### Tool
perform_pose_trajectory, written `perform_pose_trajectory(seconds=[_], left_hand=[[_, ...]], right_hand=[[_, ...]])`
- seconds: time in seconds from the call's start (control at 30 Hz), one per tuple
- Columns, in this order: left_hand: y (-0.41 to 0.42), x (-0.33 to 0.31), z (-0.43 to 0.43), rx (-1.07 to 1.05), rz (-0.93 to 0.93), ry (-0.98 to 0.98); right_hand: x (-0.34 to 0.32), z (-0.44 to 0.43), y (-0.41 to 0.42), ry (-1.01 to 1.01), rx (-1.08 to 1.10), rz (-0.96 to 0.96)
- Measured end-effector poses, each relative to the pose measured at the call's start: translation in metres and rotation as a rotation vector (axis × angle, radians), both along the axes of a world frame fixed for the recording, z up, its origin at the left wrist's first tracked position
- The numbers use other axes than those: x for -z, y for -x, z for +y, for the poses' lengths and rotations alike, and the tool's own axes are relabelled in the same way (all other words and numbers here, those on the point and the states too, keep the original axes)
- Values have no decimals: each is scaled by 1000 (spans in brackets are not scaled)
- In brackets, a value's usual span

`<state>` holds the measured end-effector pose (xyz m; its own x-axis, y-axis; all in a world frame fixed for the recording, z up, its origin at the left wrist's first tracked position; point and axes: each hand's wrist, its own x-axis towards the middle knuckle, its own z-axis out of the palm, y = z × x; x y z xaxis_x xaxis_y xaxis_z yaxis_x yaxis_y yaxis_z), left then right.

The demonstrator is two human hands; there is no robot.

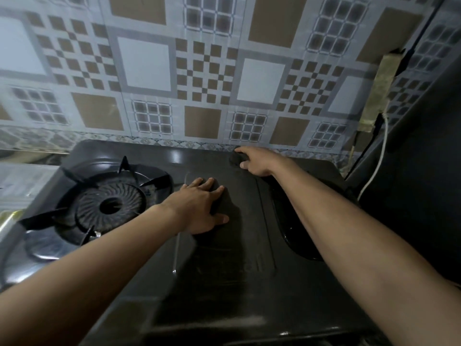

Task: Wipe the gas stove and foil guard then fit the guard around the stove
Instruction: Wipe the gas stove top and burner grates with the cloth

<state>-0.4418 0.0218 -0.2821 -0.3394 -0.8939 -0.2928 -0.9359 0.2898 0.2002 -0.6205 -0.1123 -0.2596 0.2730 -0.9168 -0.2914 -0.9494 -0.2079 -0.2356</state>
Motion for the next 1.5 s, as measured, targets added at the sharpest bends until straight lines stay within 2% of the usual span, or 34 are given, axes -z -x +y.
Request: perform_pose_trajectory(seconds=[0.1,0.17,0.4,0.47,0.63,0.83,0.9,1.0,1.07,1.13,1.3,1.5], left_hand=[[-11,-6,4,-30,118,46],[-28,-13,10,-46,186,145],[-112,-30,28,-122,183,454],[-132,-26,32,-129,137,431],[-164,-11,49,-217,-52,189],[-185,-1,69,-146,-98,131],[-188,2,72,-94,-103,153],[-199,-1,71,-51,-144,193],[-208,-2,71,-43,-170,206],[-216,1,73,-57,-155,190],[-222,7,74,-52,-102,163],[-222,5,73,-56,-89,107]], right_hand=[[2,11,-9,85,34,-11],[3,20,-18,139,48,-14],[-29,57,-64,139,-23,12],[-41,77,-80,122,-56,39],[-57,151,-112,65,-93,118],[-35,249,-131,-3,68,37],[-14,275,-134,56,117,-25],[28,302,-135,264,75,-86],[53,314,-138,305,115,-158],[68,319,-145,355,176,-147],[73,328,-173,434,233,-124],[74,356,-227,471,188,-139]])
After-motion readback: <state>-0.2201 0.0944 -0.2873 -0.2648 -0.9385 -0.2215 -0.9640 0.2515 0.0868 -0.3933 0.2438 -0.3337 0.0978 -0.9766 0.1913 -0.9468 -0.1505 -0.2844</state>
